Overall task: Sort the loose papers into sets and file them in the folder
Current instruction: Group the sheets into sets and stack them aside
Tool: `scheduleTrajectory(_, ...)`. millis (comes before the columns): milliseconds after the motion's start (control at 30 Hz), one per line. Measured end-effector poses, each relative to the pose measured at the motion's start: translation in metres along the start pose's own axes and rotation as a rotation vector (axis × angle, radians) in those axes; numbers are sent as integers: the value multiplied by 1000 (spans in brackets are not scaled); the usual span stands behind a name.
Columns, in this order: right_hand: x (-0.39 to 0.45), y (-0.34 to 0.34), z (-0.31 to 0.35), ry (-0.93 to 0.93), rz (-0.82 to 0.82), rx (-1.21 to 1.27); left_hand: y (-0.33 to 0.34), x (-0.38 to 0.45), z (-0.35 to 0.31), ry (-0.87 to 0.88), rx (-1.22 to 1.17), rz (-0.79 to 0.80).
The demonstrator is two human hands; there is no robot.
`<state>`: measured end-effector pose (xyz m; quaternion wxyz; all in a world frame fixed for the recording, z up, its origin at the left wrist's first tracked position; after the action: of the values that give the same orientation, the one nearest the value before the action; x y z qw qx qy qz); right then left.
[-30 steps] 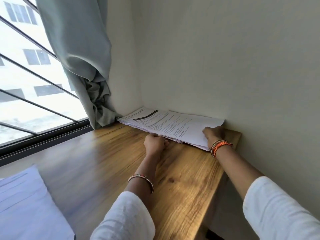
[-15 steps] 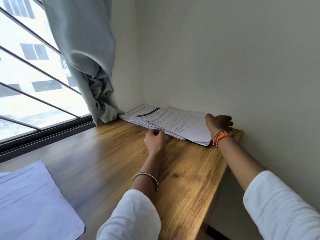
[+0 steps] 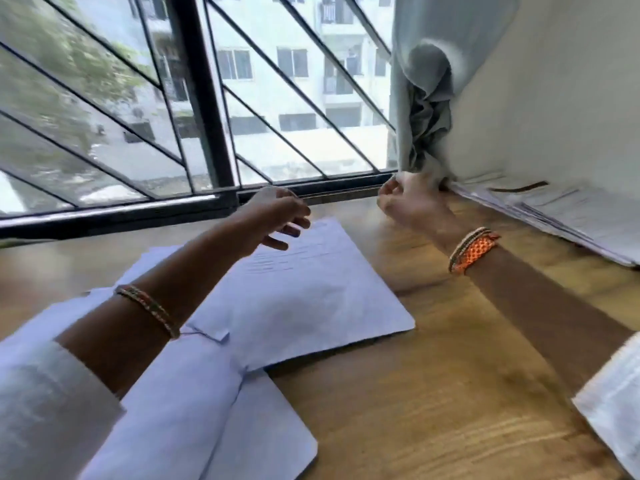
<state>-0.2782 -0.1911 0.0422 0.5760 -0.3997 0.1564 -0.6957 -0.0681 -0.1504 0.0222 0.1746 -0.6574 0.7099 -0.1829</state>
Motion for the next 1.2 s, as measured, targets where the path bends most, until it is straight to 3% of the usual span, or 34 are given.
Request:
scheduleTrajectory(167, -27, 144, 64, -178, 461, -287, -117, -66, 96, -208, 340, -176)
scheduleTrajectory(333, -59, 206, 81, -265, 650, -386, -113, -90, 174, -490, 816, 61)
scheduleTrajectory(867, -63, 176, 42, -334, 570, -440, -20, 3, 143, -369, 865, 72)
scheduleTrajectory(933, -53, 163, 42, -331, 458, -422, -16, 11, 140, -345, 874, 34)
scheduleTrajectory(1033, -20, 105, 40, -337, 57, -473, -17, 14, 138, -311, 900, -34)
scheduleTrajectory(1100, 3, 68, 14, -179, -57, -488, -19, 13, 133, -295, 929, -95)
scheduleTrajectory(1200, 20, 56, -49, 197, 117, -370, -15, 12, 128, -275, 977, -138)
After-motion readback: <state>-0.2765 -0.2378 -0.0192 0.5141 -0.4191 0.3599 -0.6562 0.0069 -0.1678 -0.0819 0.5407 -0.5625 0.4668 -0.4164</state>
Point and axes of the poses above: each hand's wrist, its own x-axis towards the middle knuckle, its own y-axis out of the palm, z = x × y, the point moved 10 cm from there along x, towards the middle knuckle, and after that the axes turned 3 degrees about z, right-handed, at the moved point
